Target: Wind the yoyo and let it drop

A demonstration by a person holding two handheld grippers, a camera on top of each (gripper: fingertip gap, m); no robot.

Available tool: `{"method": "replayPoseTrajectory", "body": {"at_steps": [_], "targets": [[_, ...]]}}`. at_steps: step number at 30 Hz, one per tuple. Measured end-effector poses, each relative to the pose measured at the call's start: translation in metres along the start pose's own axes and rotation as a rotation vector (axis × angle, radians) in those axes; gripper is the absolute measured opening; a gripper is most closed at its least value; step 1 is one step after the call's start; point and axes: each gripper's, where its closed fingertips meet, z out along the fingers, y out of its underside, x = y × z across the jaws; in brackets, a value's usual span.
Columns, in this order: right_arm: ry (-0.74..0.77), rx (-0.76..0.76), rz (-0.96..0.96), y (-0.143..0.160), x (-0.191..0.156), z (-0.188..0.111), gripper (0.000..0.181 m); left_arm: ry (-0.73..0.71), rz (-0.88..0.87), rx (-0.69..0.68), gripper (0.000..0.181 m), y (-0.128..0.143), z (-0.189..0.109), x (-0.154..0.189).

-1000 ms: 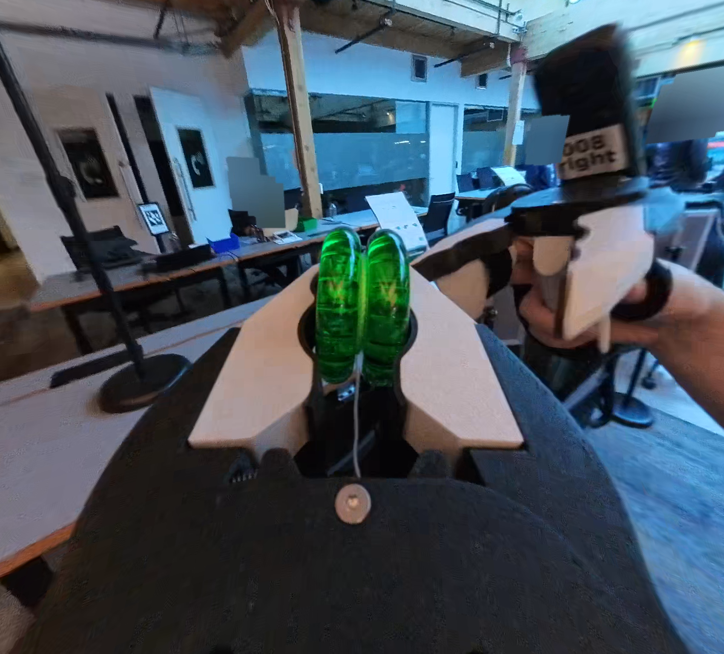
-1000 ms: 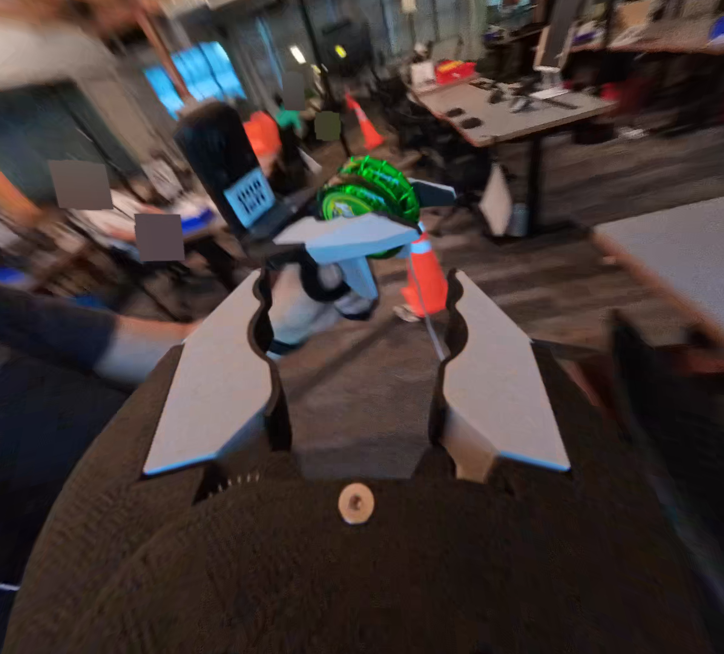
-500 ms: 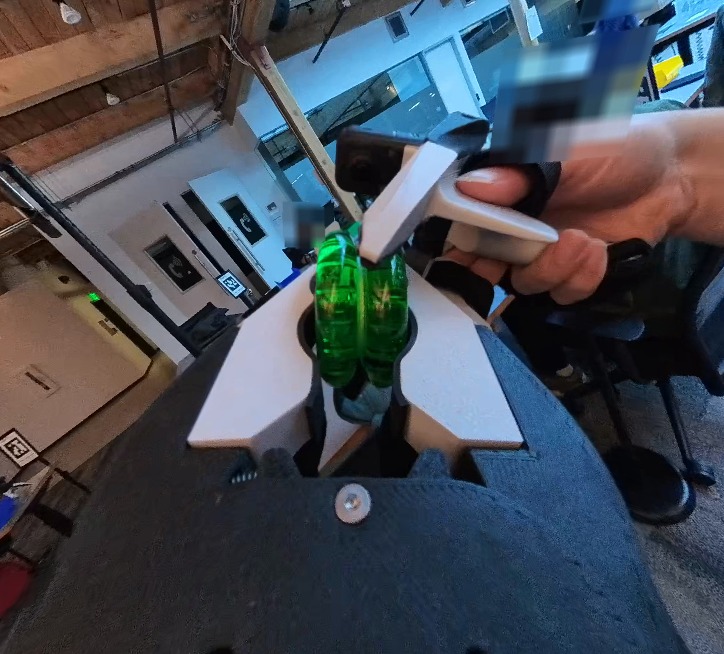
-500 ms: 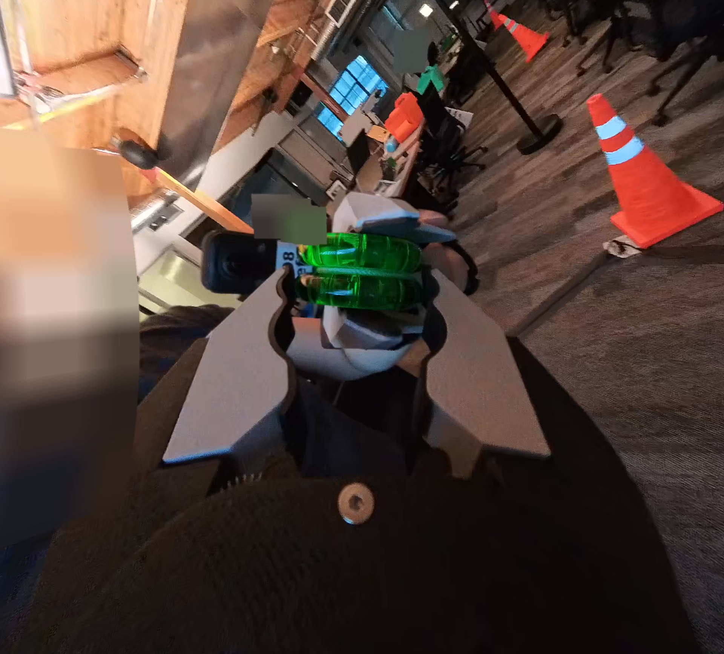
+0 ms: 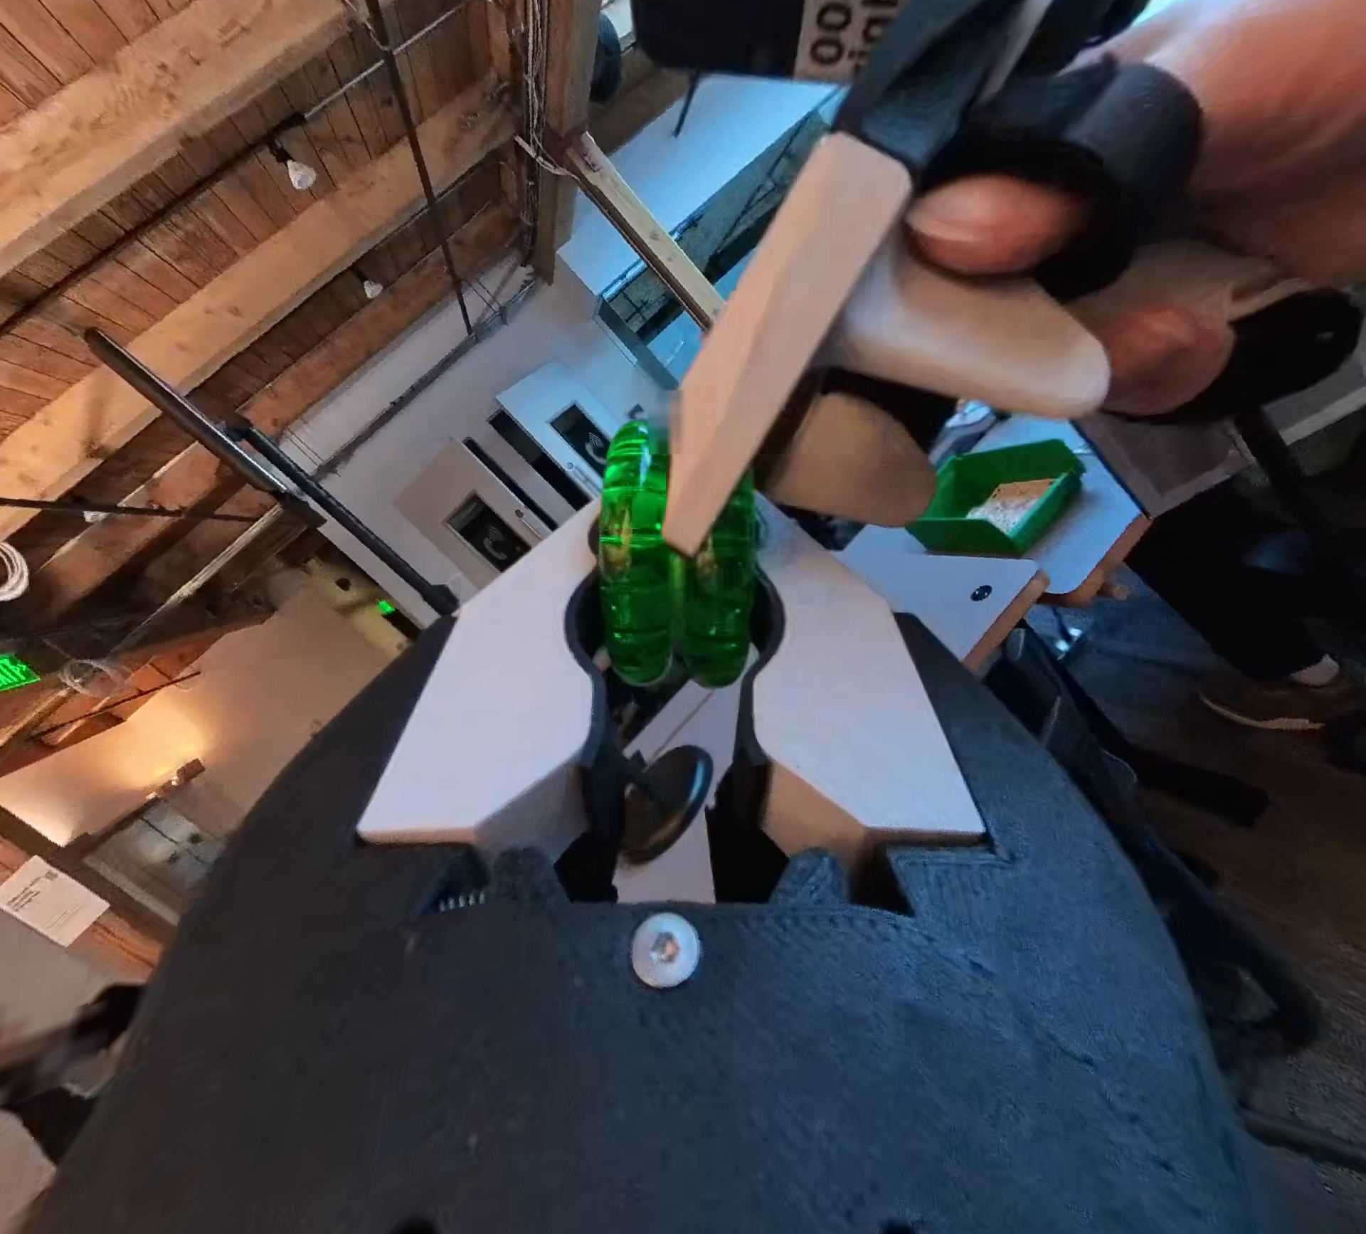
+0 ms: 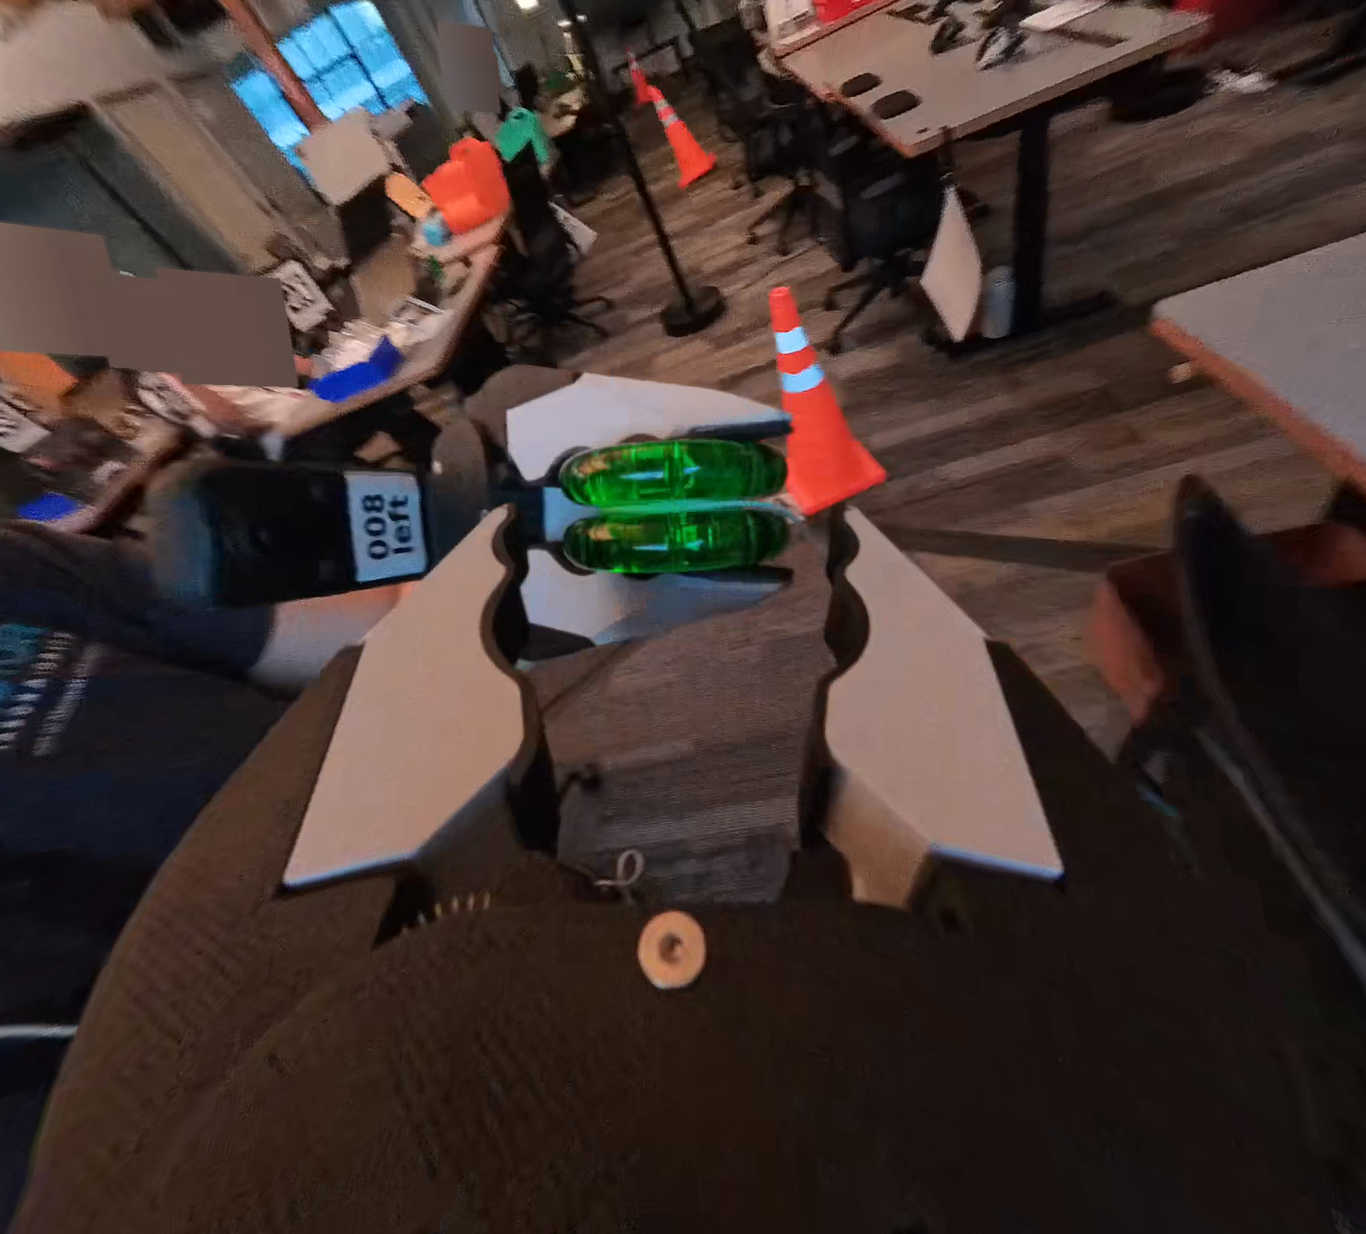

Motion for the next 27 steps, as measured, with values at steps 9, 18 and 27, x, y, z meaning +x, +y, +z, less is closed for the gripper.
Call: {"method": "replayPoseTrajectory", "body": {"at_steps": [9, 18, 27], "targets": [[0.178, -0.086, -0.258, 0.016, 0.012, -0.003, 0.060, 0.062, 0.372, -0.050, 0.032, 0.010, 0.003, 0.021], [0.121, -0.024, -0.359, 0.012, -0.008, -0.007, 0.085, 0.036, 0.442, 0.081, 0.030, -0.018, -0.008, 0.017], [0.161, -0.047, -0.280, 0.023, -0.001, -0.002, 0.063, 0.141, 0.516, 0.053, 0.031, -0.007, -0.009, 0.032]]}}
